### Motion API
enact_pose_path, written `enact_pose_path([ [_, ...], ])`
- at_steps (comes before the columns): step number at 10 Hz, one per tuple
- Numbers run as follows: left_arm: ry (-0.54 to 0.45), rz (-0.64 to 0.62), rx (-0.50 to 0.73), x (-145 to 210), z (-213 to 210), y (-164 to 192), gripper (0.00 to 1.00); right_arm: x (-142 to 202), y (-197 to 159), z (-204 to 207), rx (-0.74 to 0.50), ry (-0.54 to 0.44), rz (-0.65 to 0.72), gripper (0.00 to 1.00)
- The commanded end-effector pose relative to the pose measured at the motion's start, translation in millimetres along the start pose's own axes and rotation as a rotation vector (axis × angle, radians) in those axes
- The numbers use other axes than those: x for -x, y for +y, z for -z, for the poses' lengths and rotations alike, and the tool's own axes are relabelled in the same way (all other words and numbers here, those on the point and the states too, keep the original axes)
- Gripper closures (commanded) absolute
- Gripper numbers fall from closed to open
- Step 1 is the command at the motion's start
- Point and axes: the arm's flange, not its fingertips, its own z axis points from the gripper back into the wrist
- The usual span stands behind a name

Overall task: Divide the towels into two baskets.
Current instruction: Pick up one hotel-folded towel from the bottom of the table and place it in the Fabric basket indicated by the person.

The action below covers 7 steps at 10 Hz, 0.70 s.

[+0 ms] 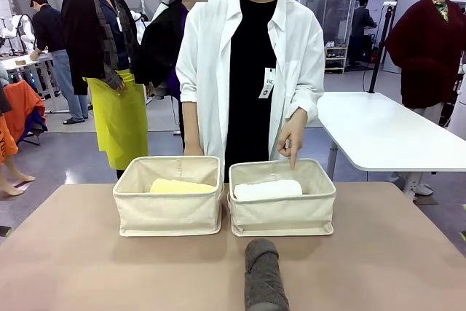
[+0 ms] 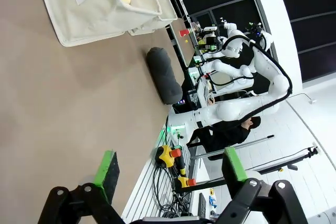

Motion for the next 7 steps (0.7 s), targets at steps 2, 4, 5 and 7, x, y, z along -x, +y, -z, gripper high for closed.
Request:
enact_pose_path([
  [2, -0.001, 0.012, 0.008, 2, -2, -5, 0.0, -22, 67, 73, 0.199, 0.08, 0.062, 0.0],
  [4, -0.001, 0.012, 0.008, 2, -2, -5, 0.0, -23, 103, 127, 0.274, -0.001, 0.119, 0.0],
  [5, -0.001, 0.012, 0.008, 2, -2, -5, 0.0, -18, 112, 153, 0.342, -0.015, 0.12, 0.0],
  [7, -0.001, 0.012, 0.008, 2, -2, -5, 0.0, -6, 129, 203, 0.415, -0.072, 0.144, 0.0],
])
